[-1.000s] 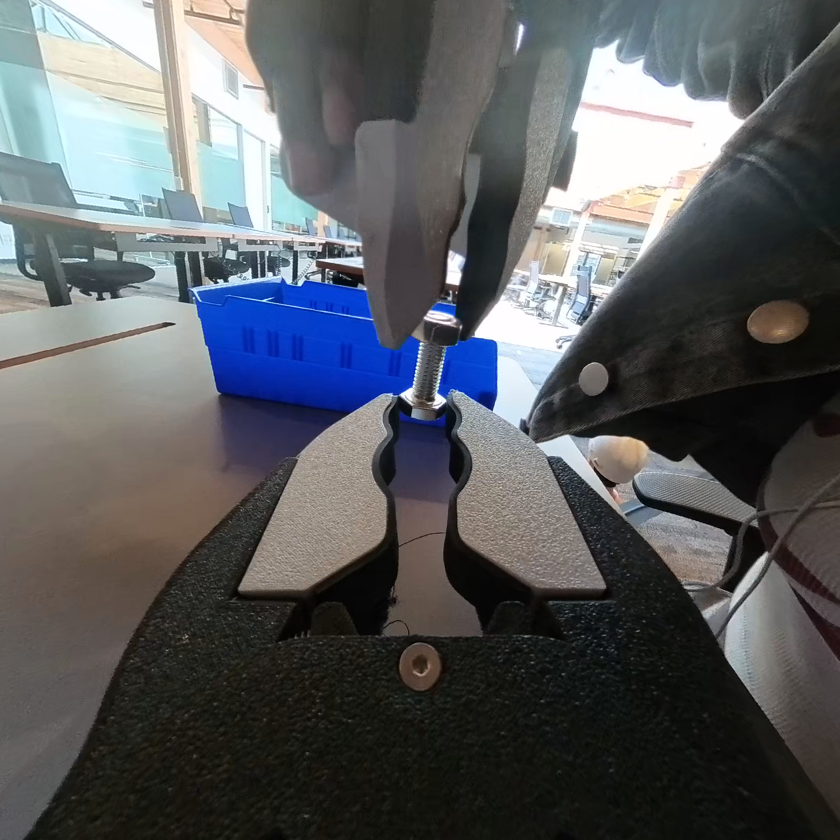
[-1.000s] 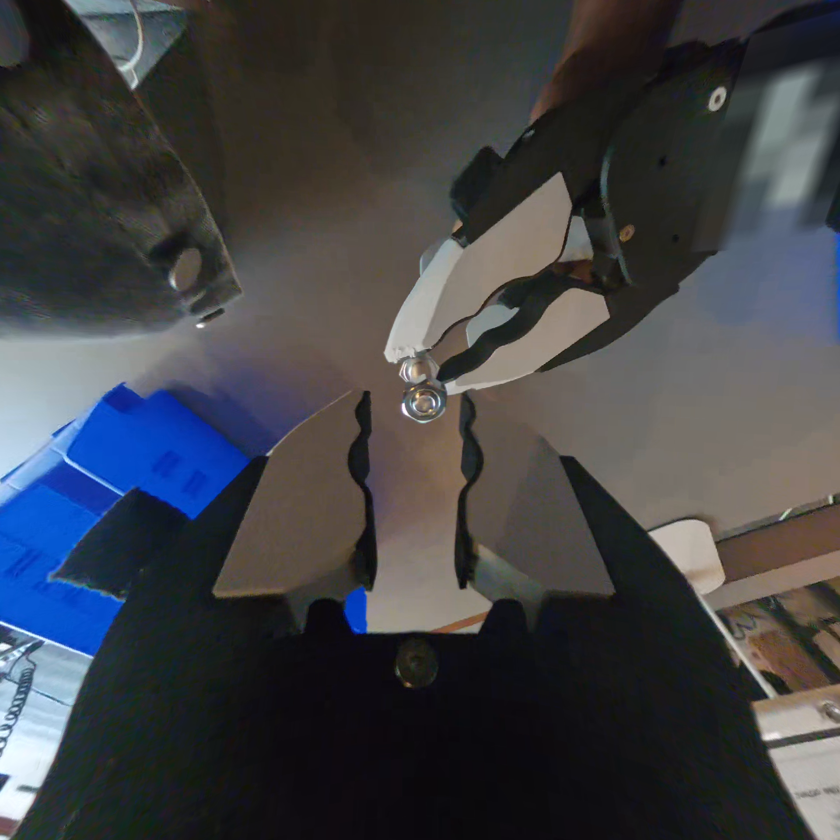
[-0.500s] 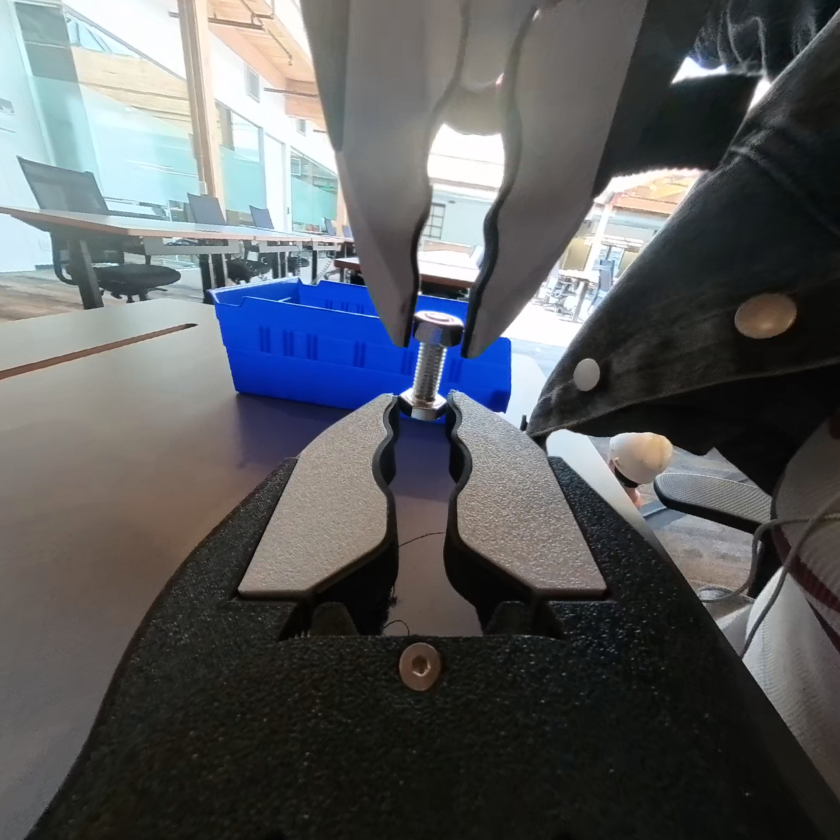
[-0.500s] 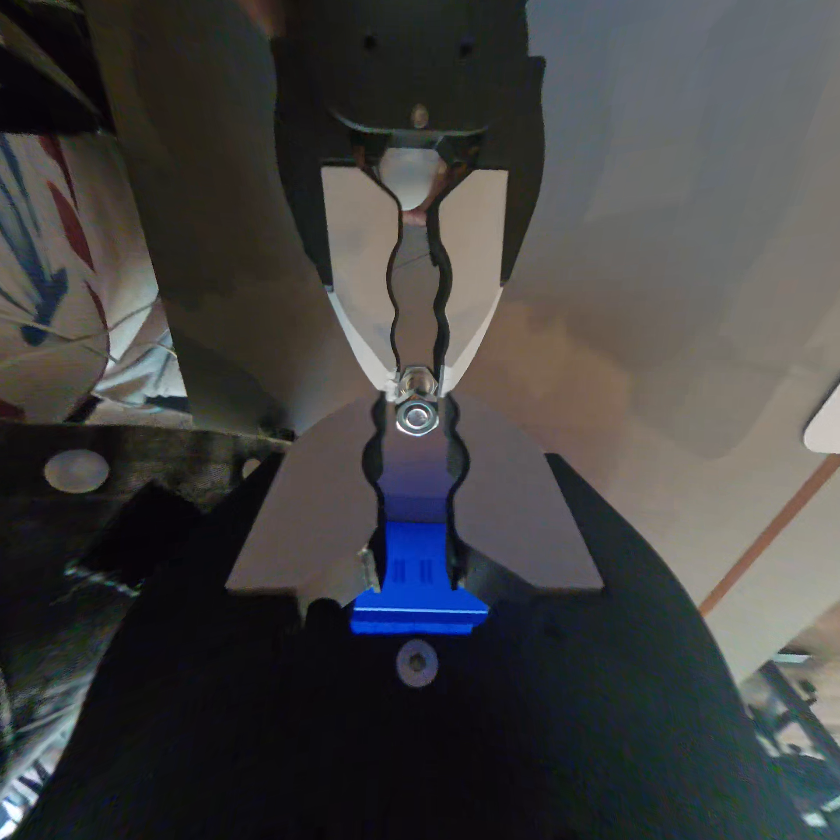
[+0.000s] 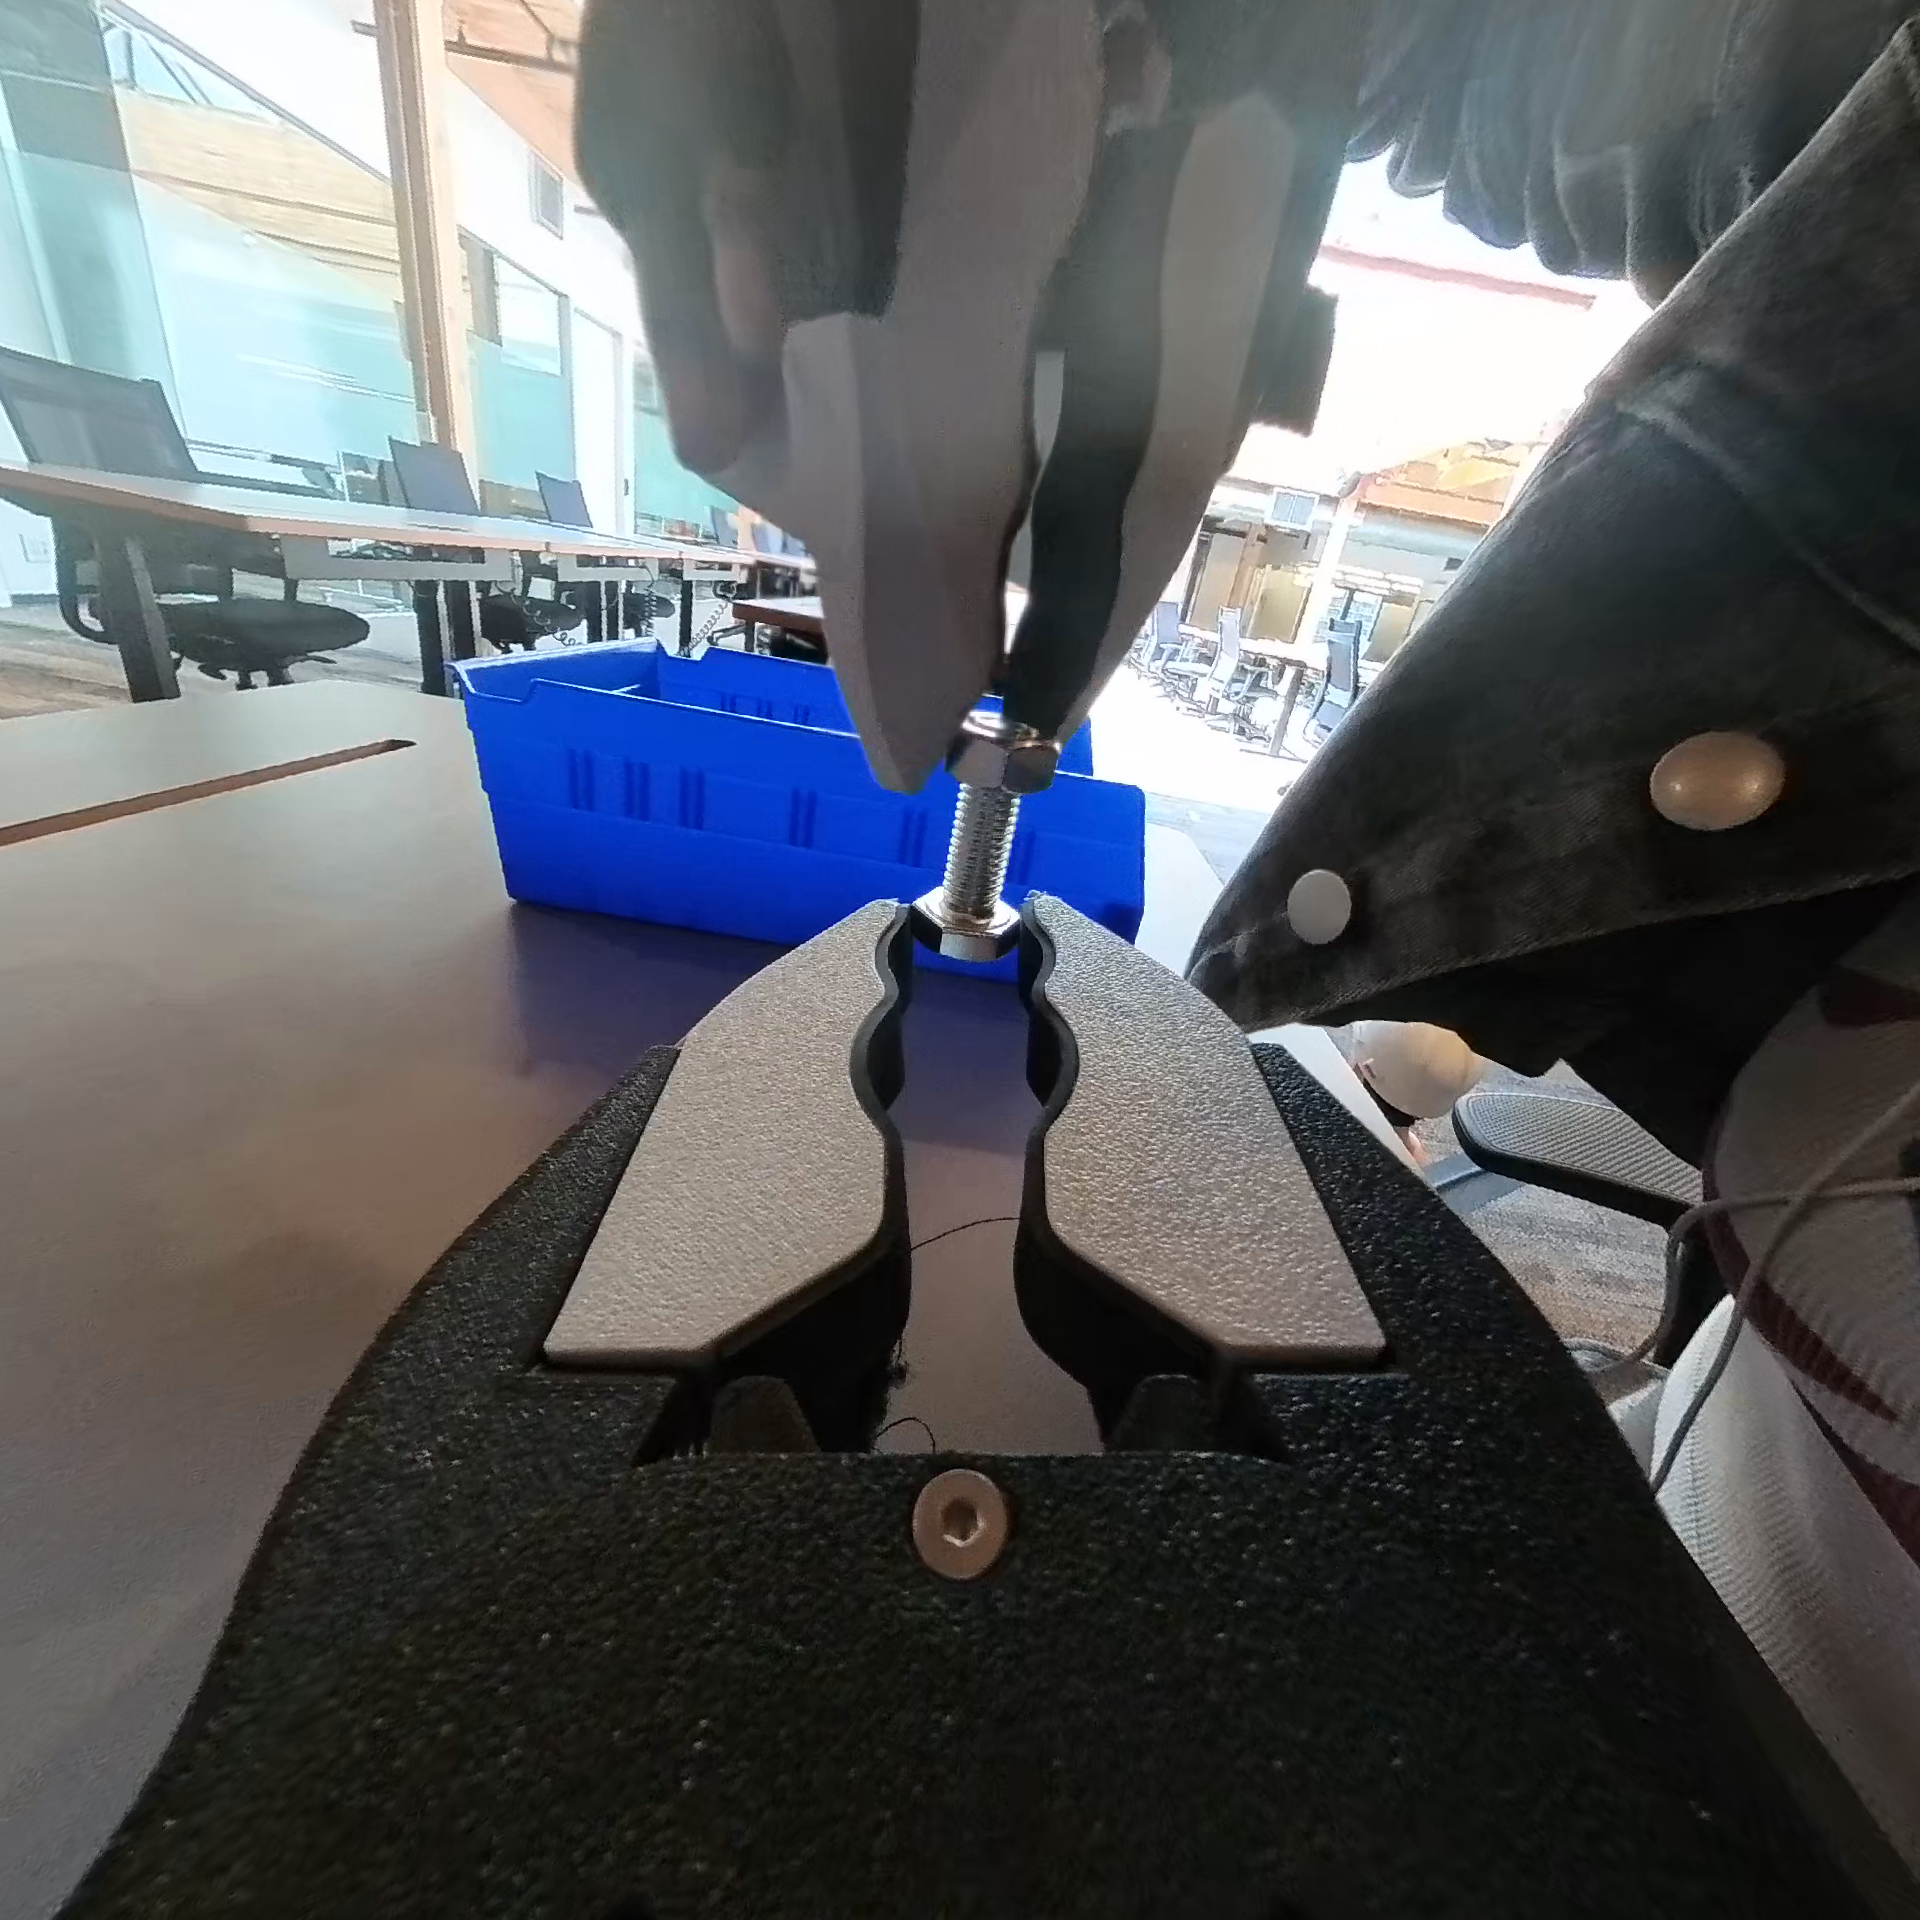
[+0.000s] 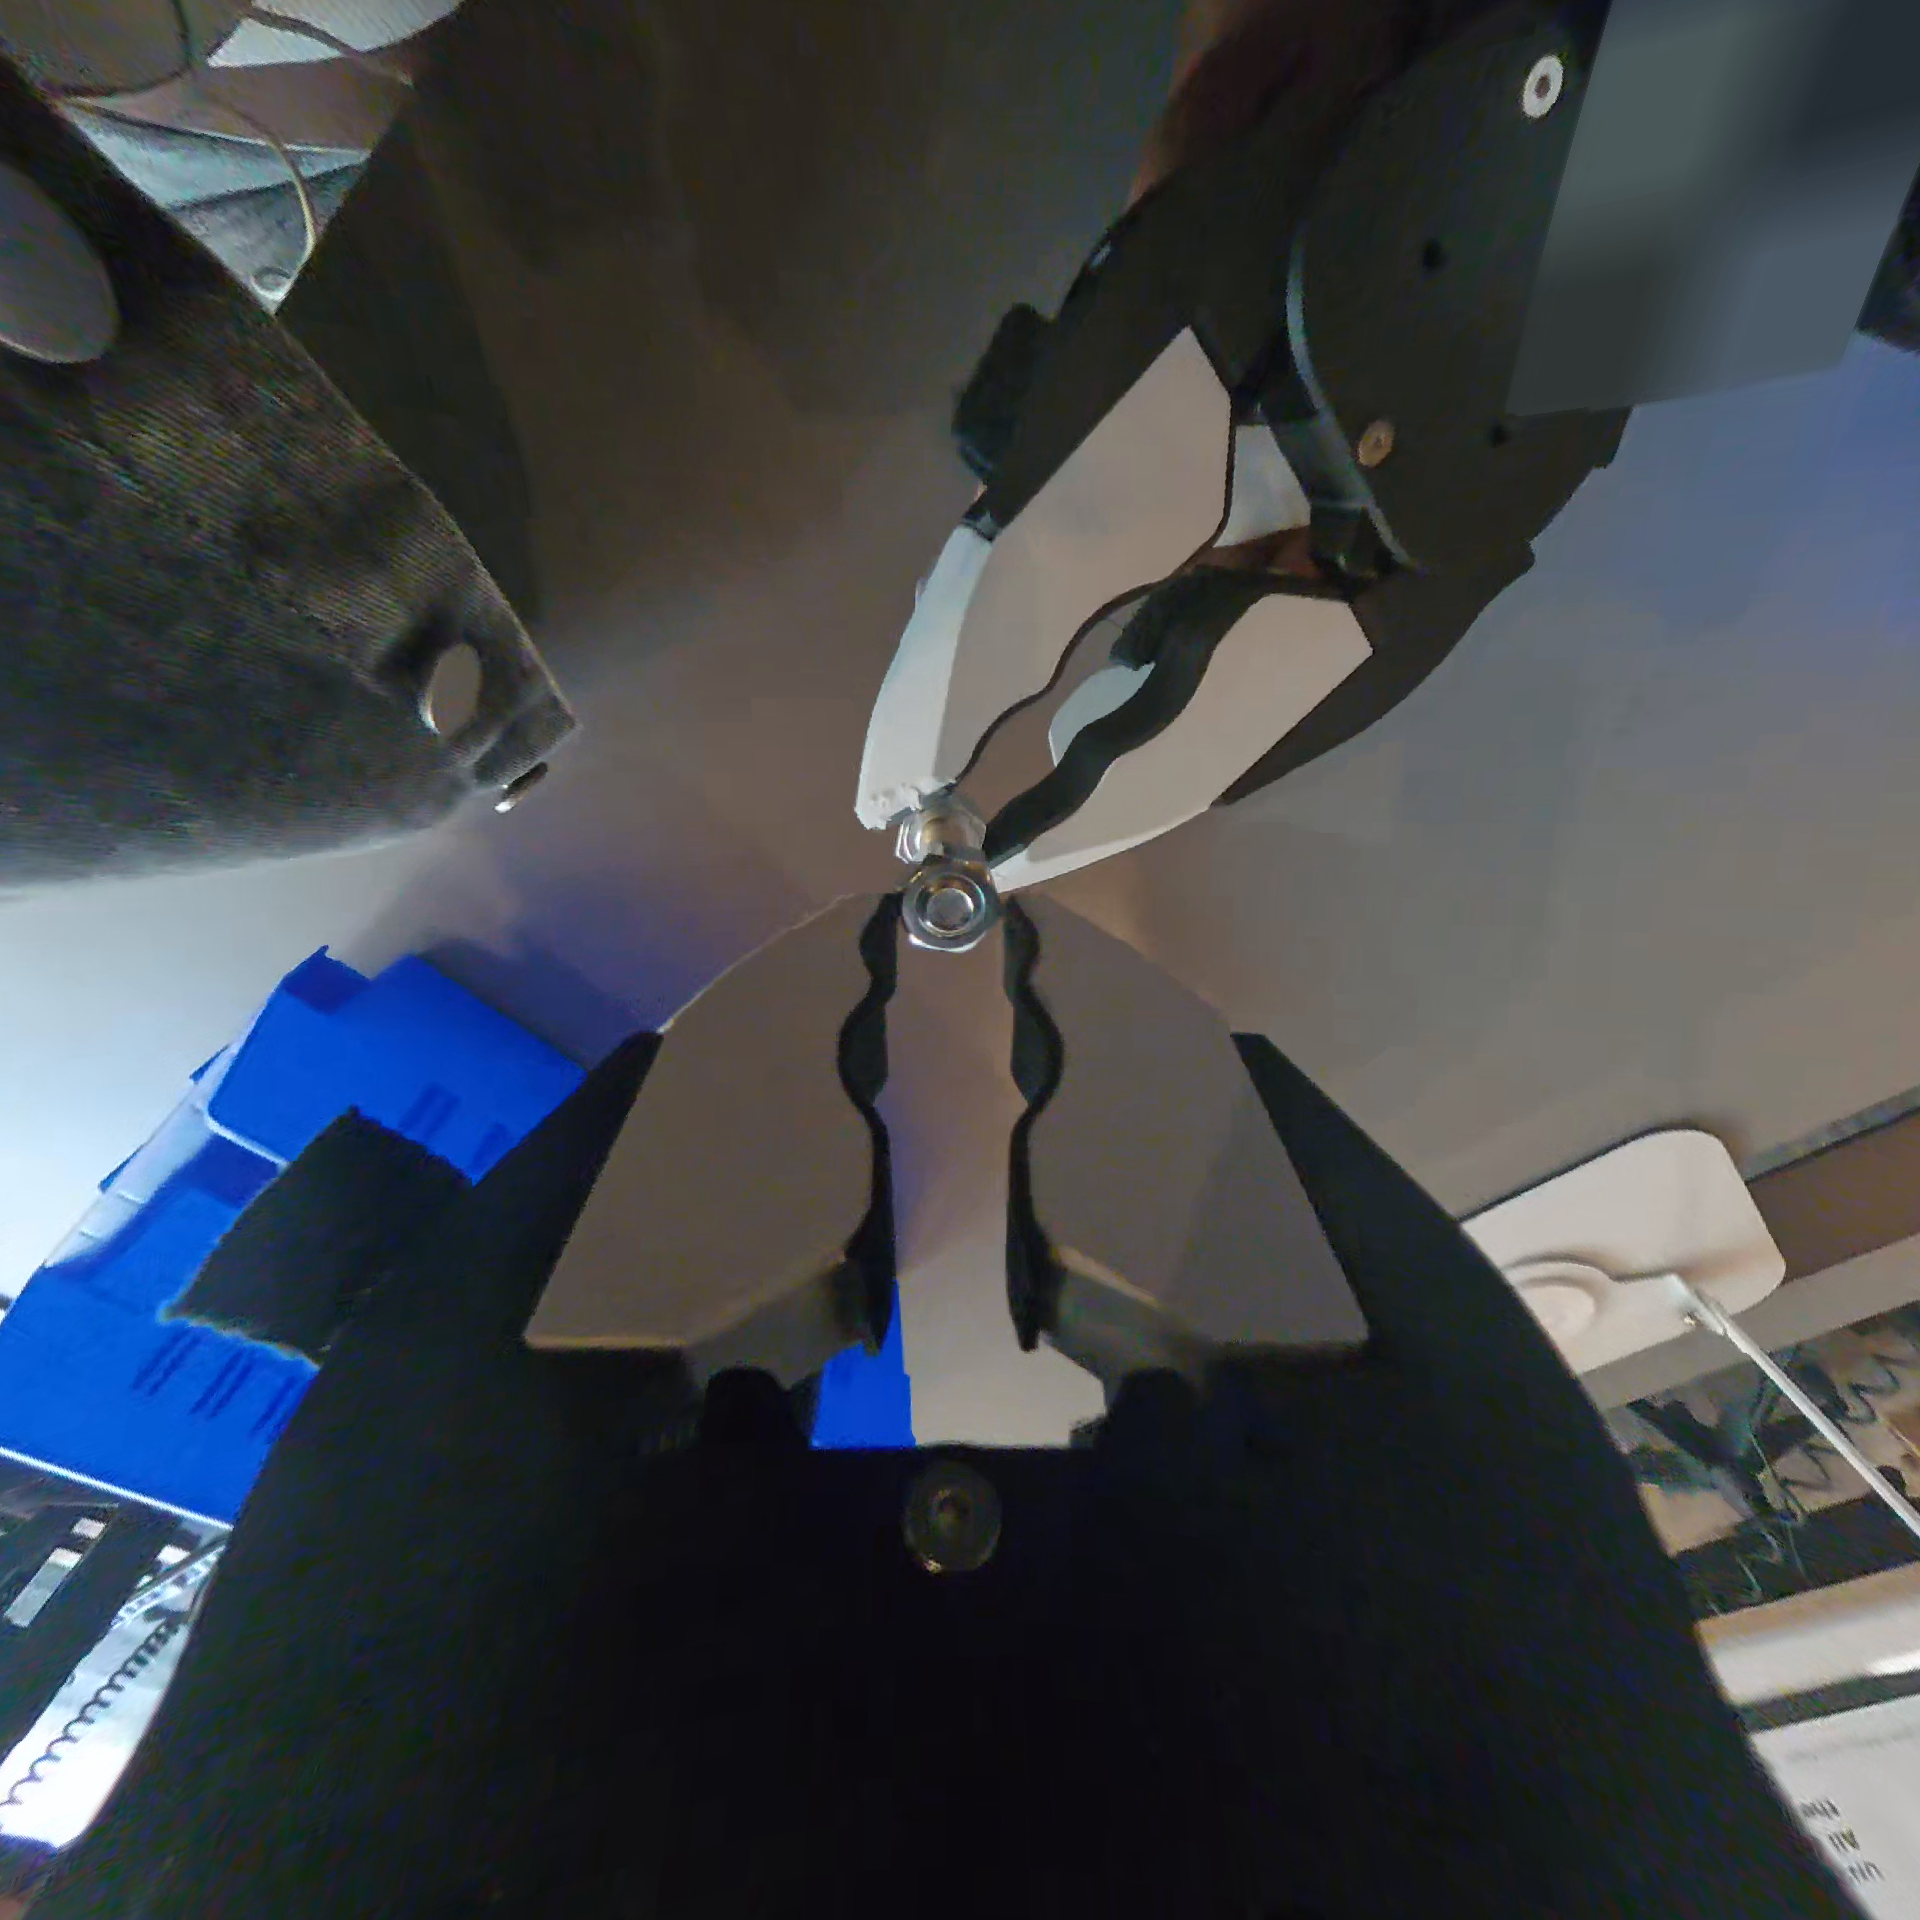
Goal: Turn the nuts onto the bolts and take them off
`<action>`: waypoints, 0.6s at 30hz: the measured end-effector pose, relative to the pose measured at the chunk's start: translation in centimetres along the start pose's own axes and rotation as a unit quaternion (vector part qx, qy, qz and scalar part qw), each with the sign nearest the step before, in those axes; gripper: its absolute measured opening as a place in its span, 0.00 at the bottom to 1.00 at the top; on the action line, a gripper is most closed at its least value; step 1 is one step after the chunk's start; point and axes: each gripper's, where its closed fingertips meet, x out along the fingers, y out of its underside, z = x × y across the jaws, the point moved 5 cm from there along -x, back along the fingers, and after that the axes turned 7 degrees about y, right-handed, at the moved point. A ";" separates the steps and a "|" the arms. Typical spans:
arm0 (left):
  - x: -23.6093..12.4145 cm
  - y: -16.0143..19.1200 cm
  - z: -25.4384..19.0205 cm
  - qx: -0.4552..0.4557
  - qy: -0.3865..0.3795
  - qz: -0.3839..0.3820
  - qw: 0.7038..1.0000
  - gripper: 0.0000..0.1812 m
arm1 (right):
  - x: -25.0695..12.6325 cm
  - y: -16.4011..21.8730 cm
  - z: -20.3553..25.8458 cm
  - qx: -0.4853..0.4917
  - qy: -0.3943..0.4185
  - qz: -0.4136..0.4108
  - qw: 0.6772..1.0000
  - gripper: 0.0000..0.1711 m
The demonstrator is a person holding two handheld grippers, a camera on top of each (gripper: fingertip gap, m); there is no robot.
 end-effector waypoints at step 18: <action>-0.1 -0.1 0.2 -0.005 -0.007 -0.008 1.000 0.10 | -0.2 -0.3 0.5 0.268 0.027 0.030 0.963 0.18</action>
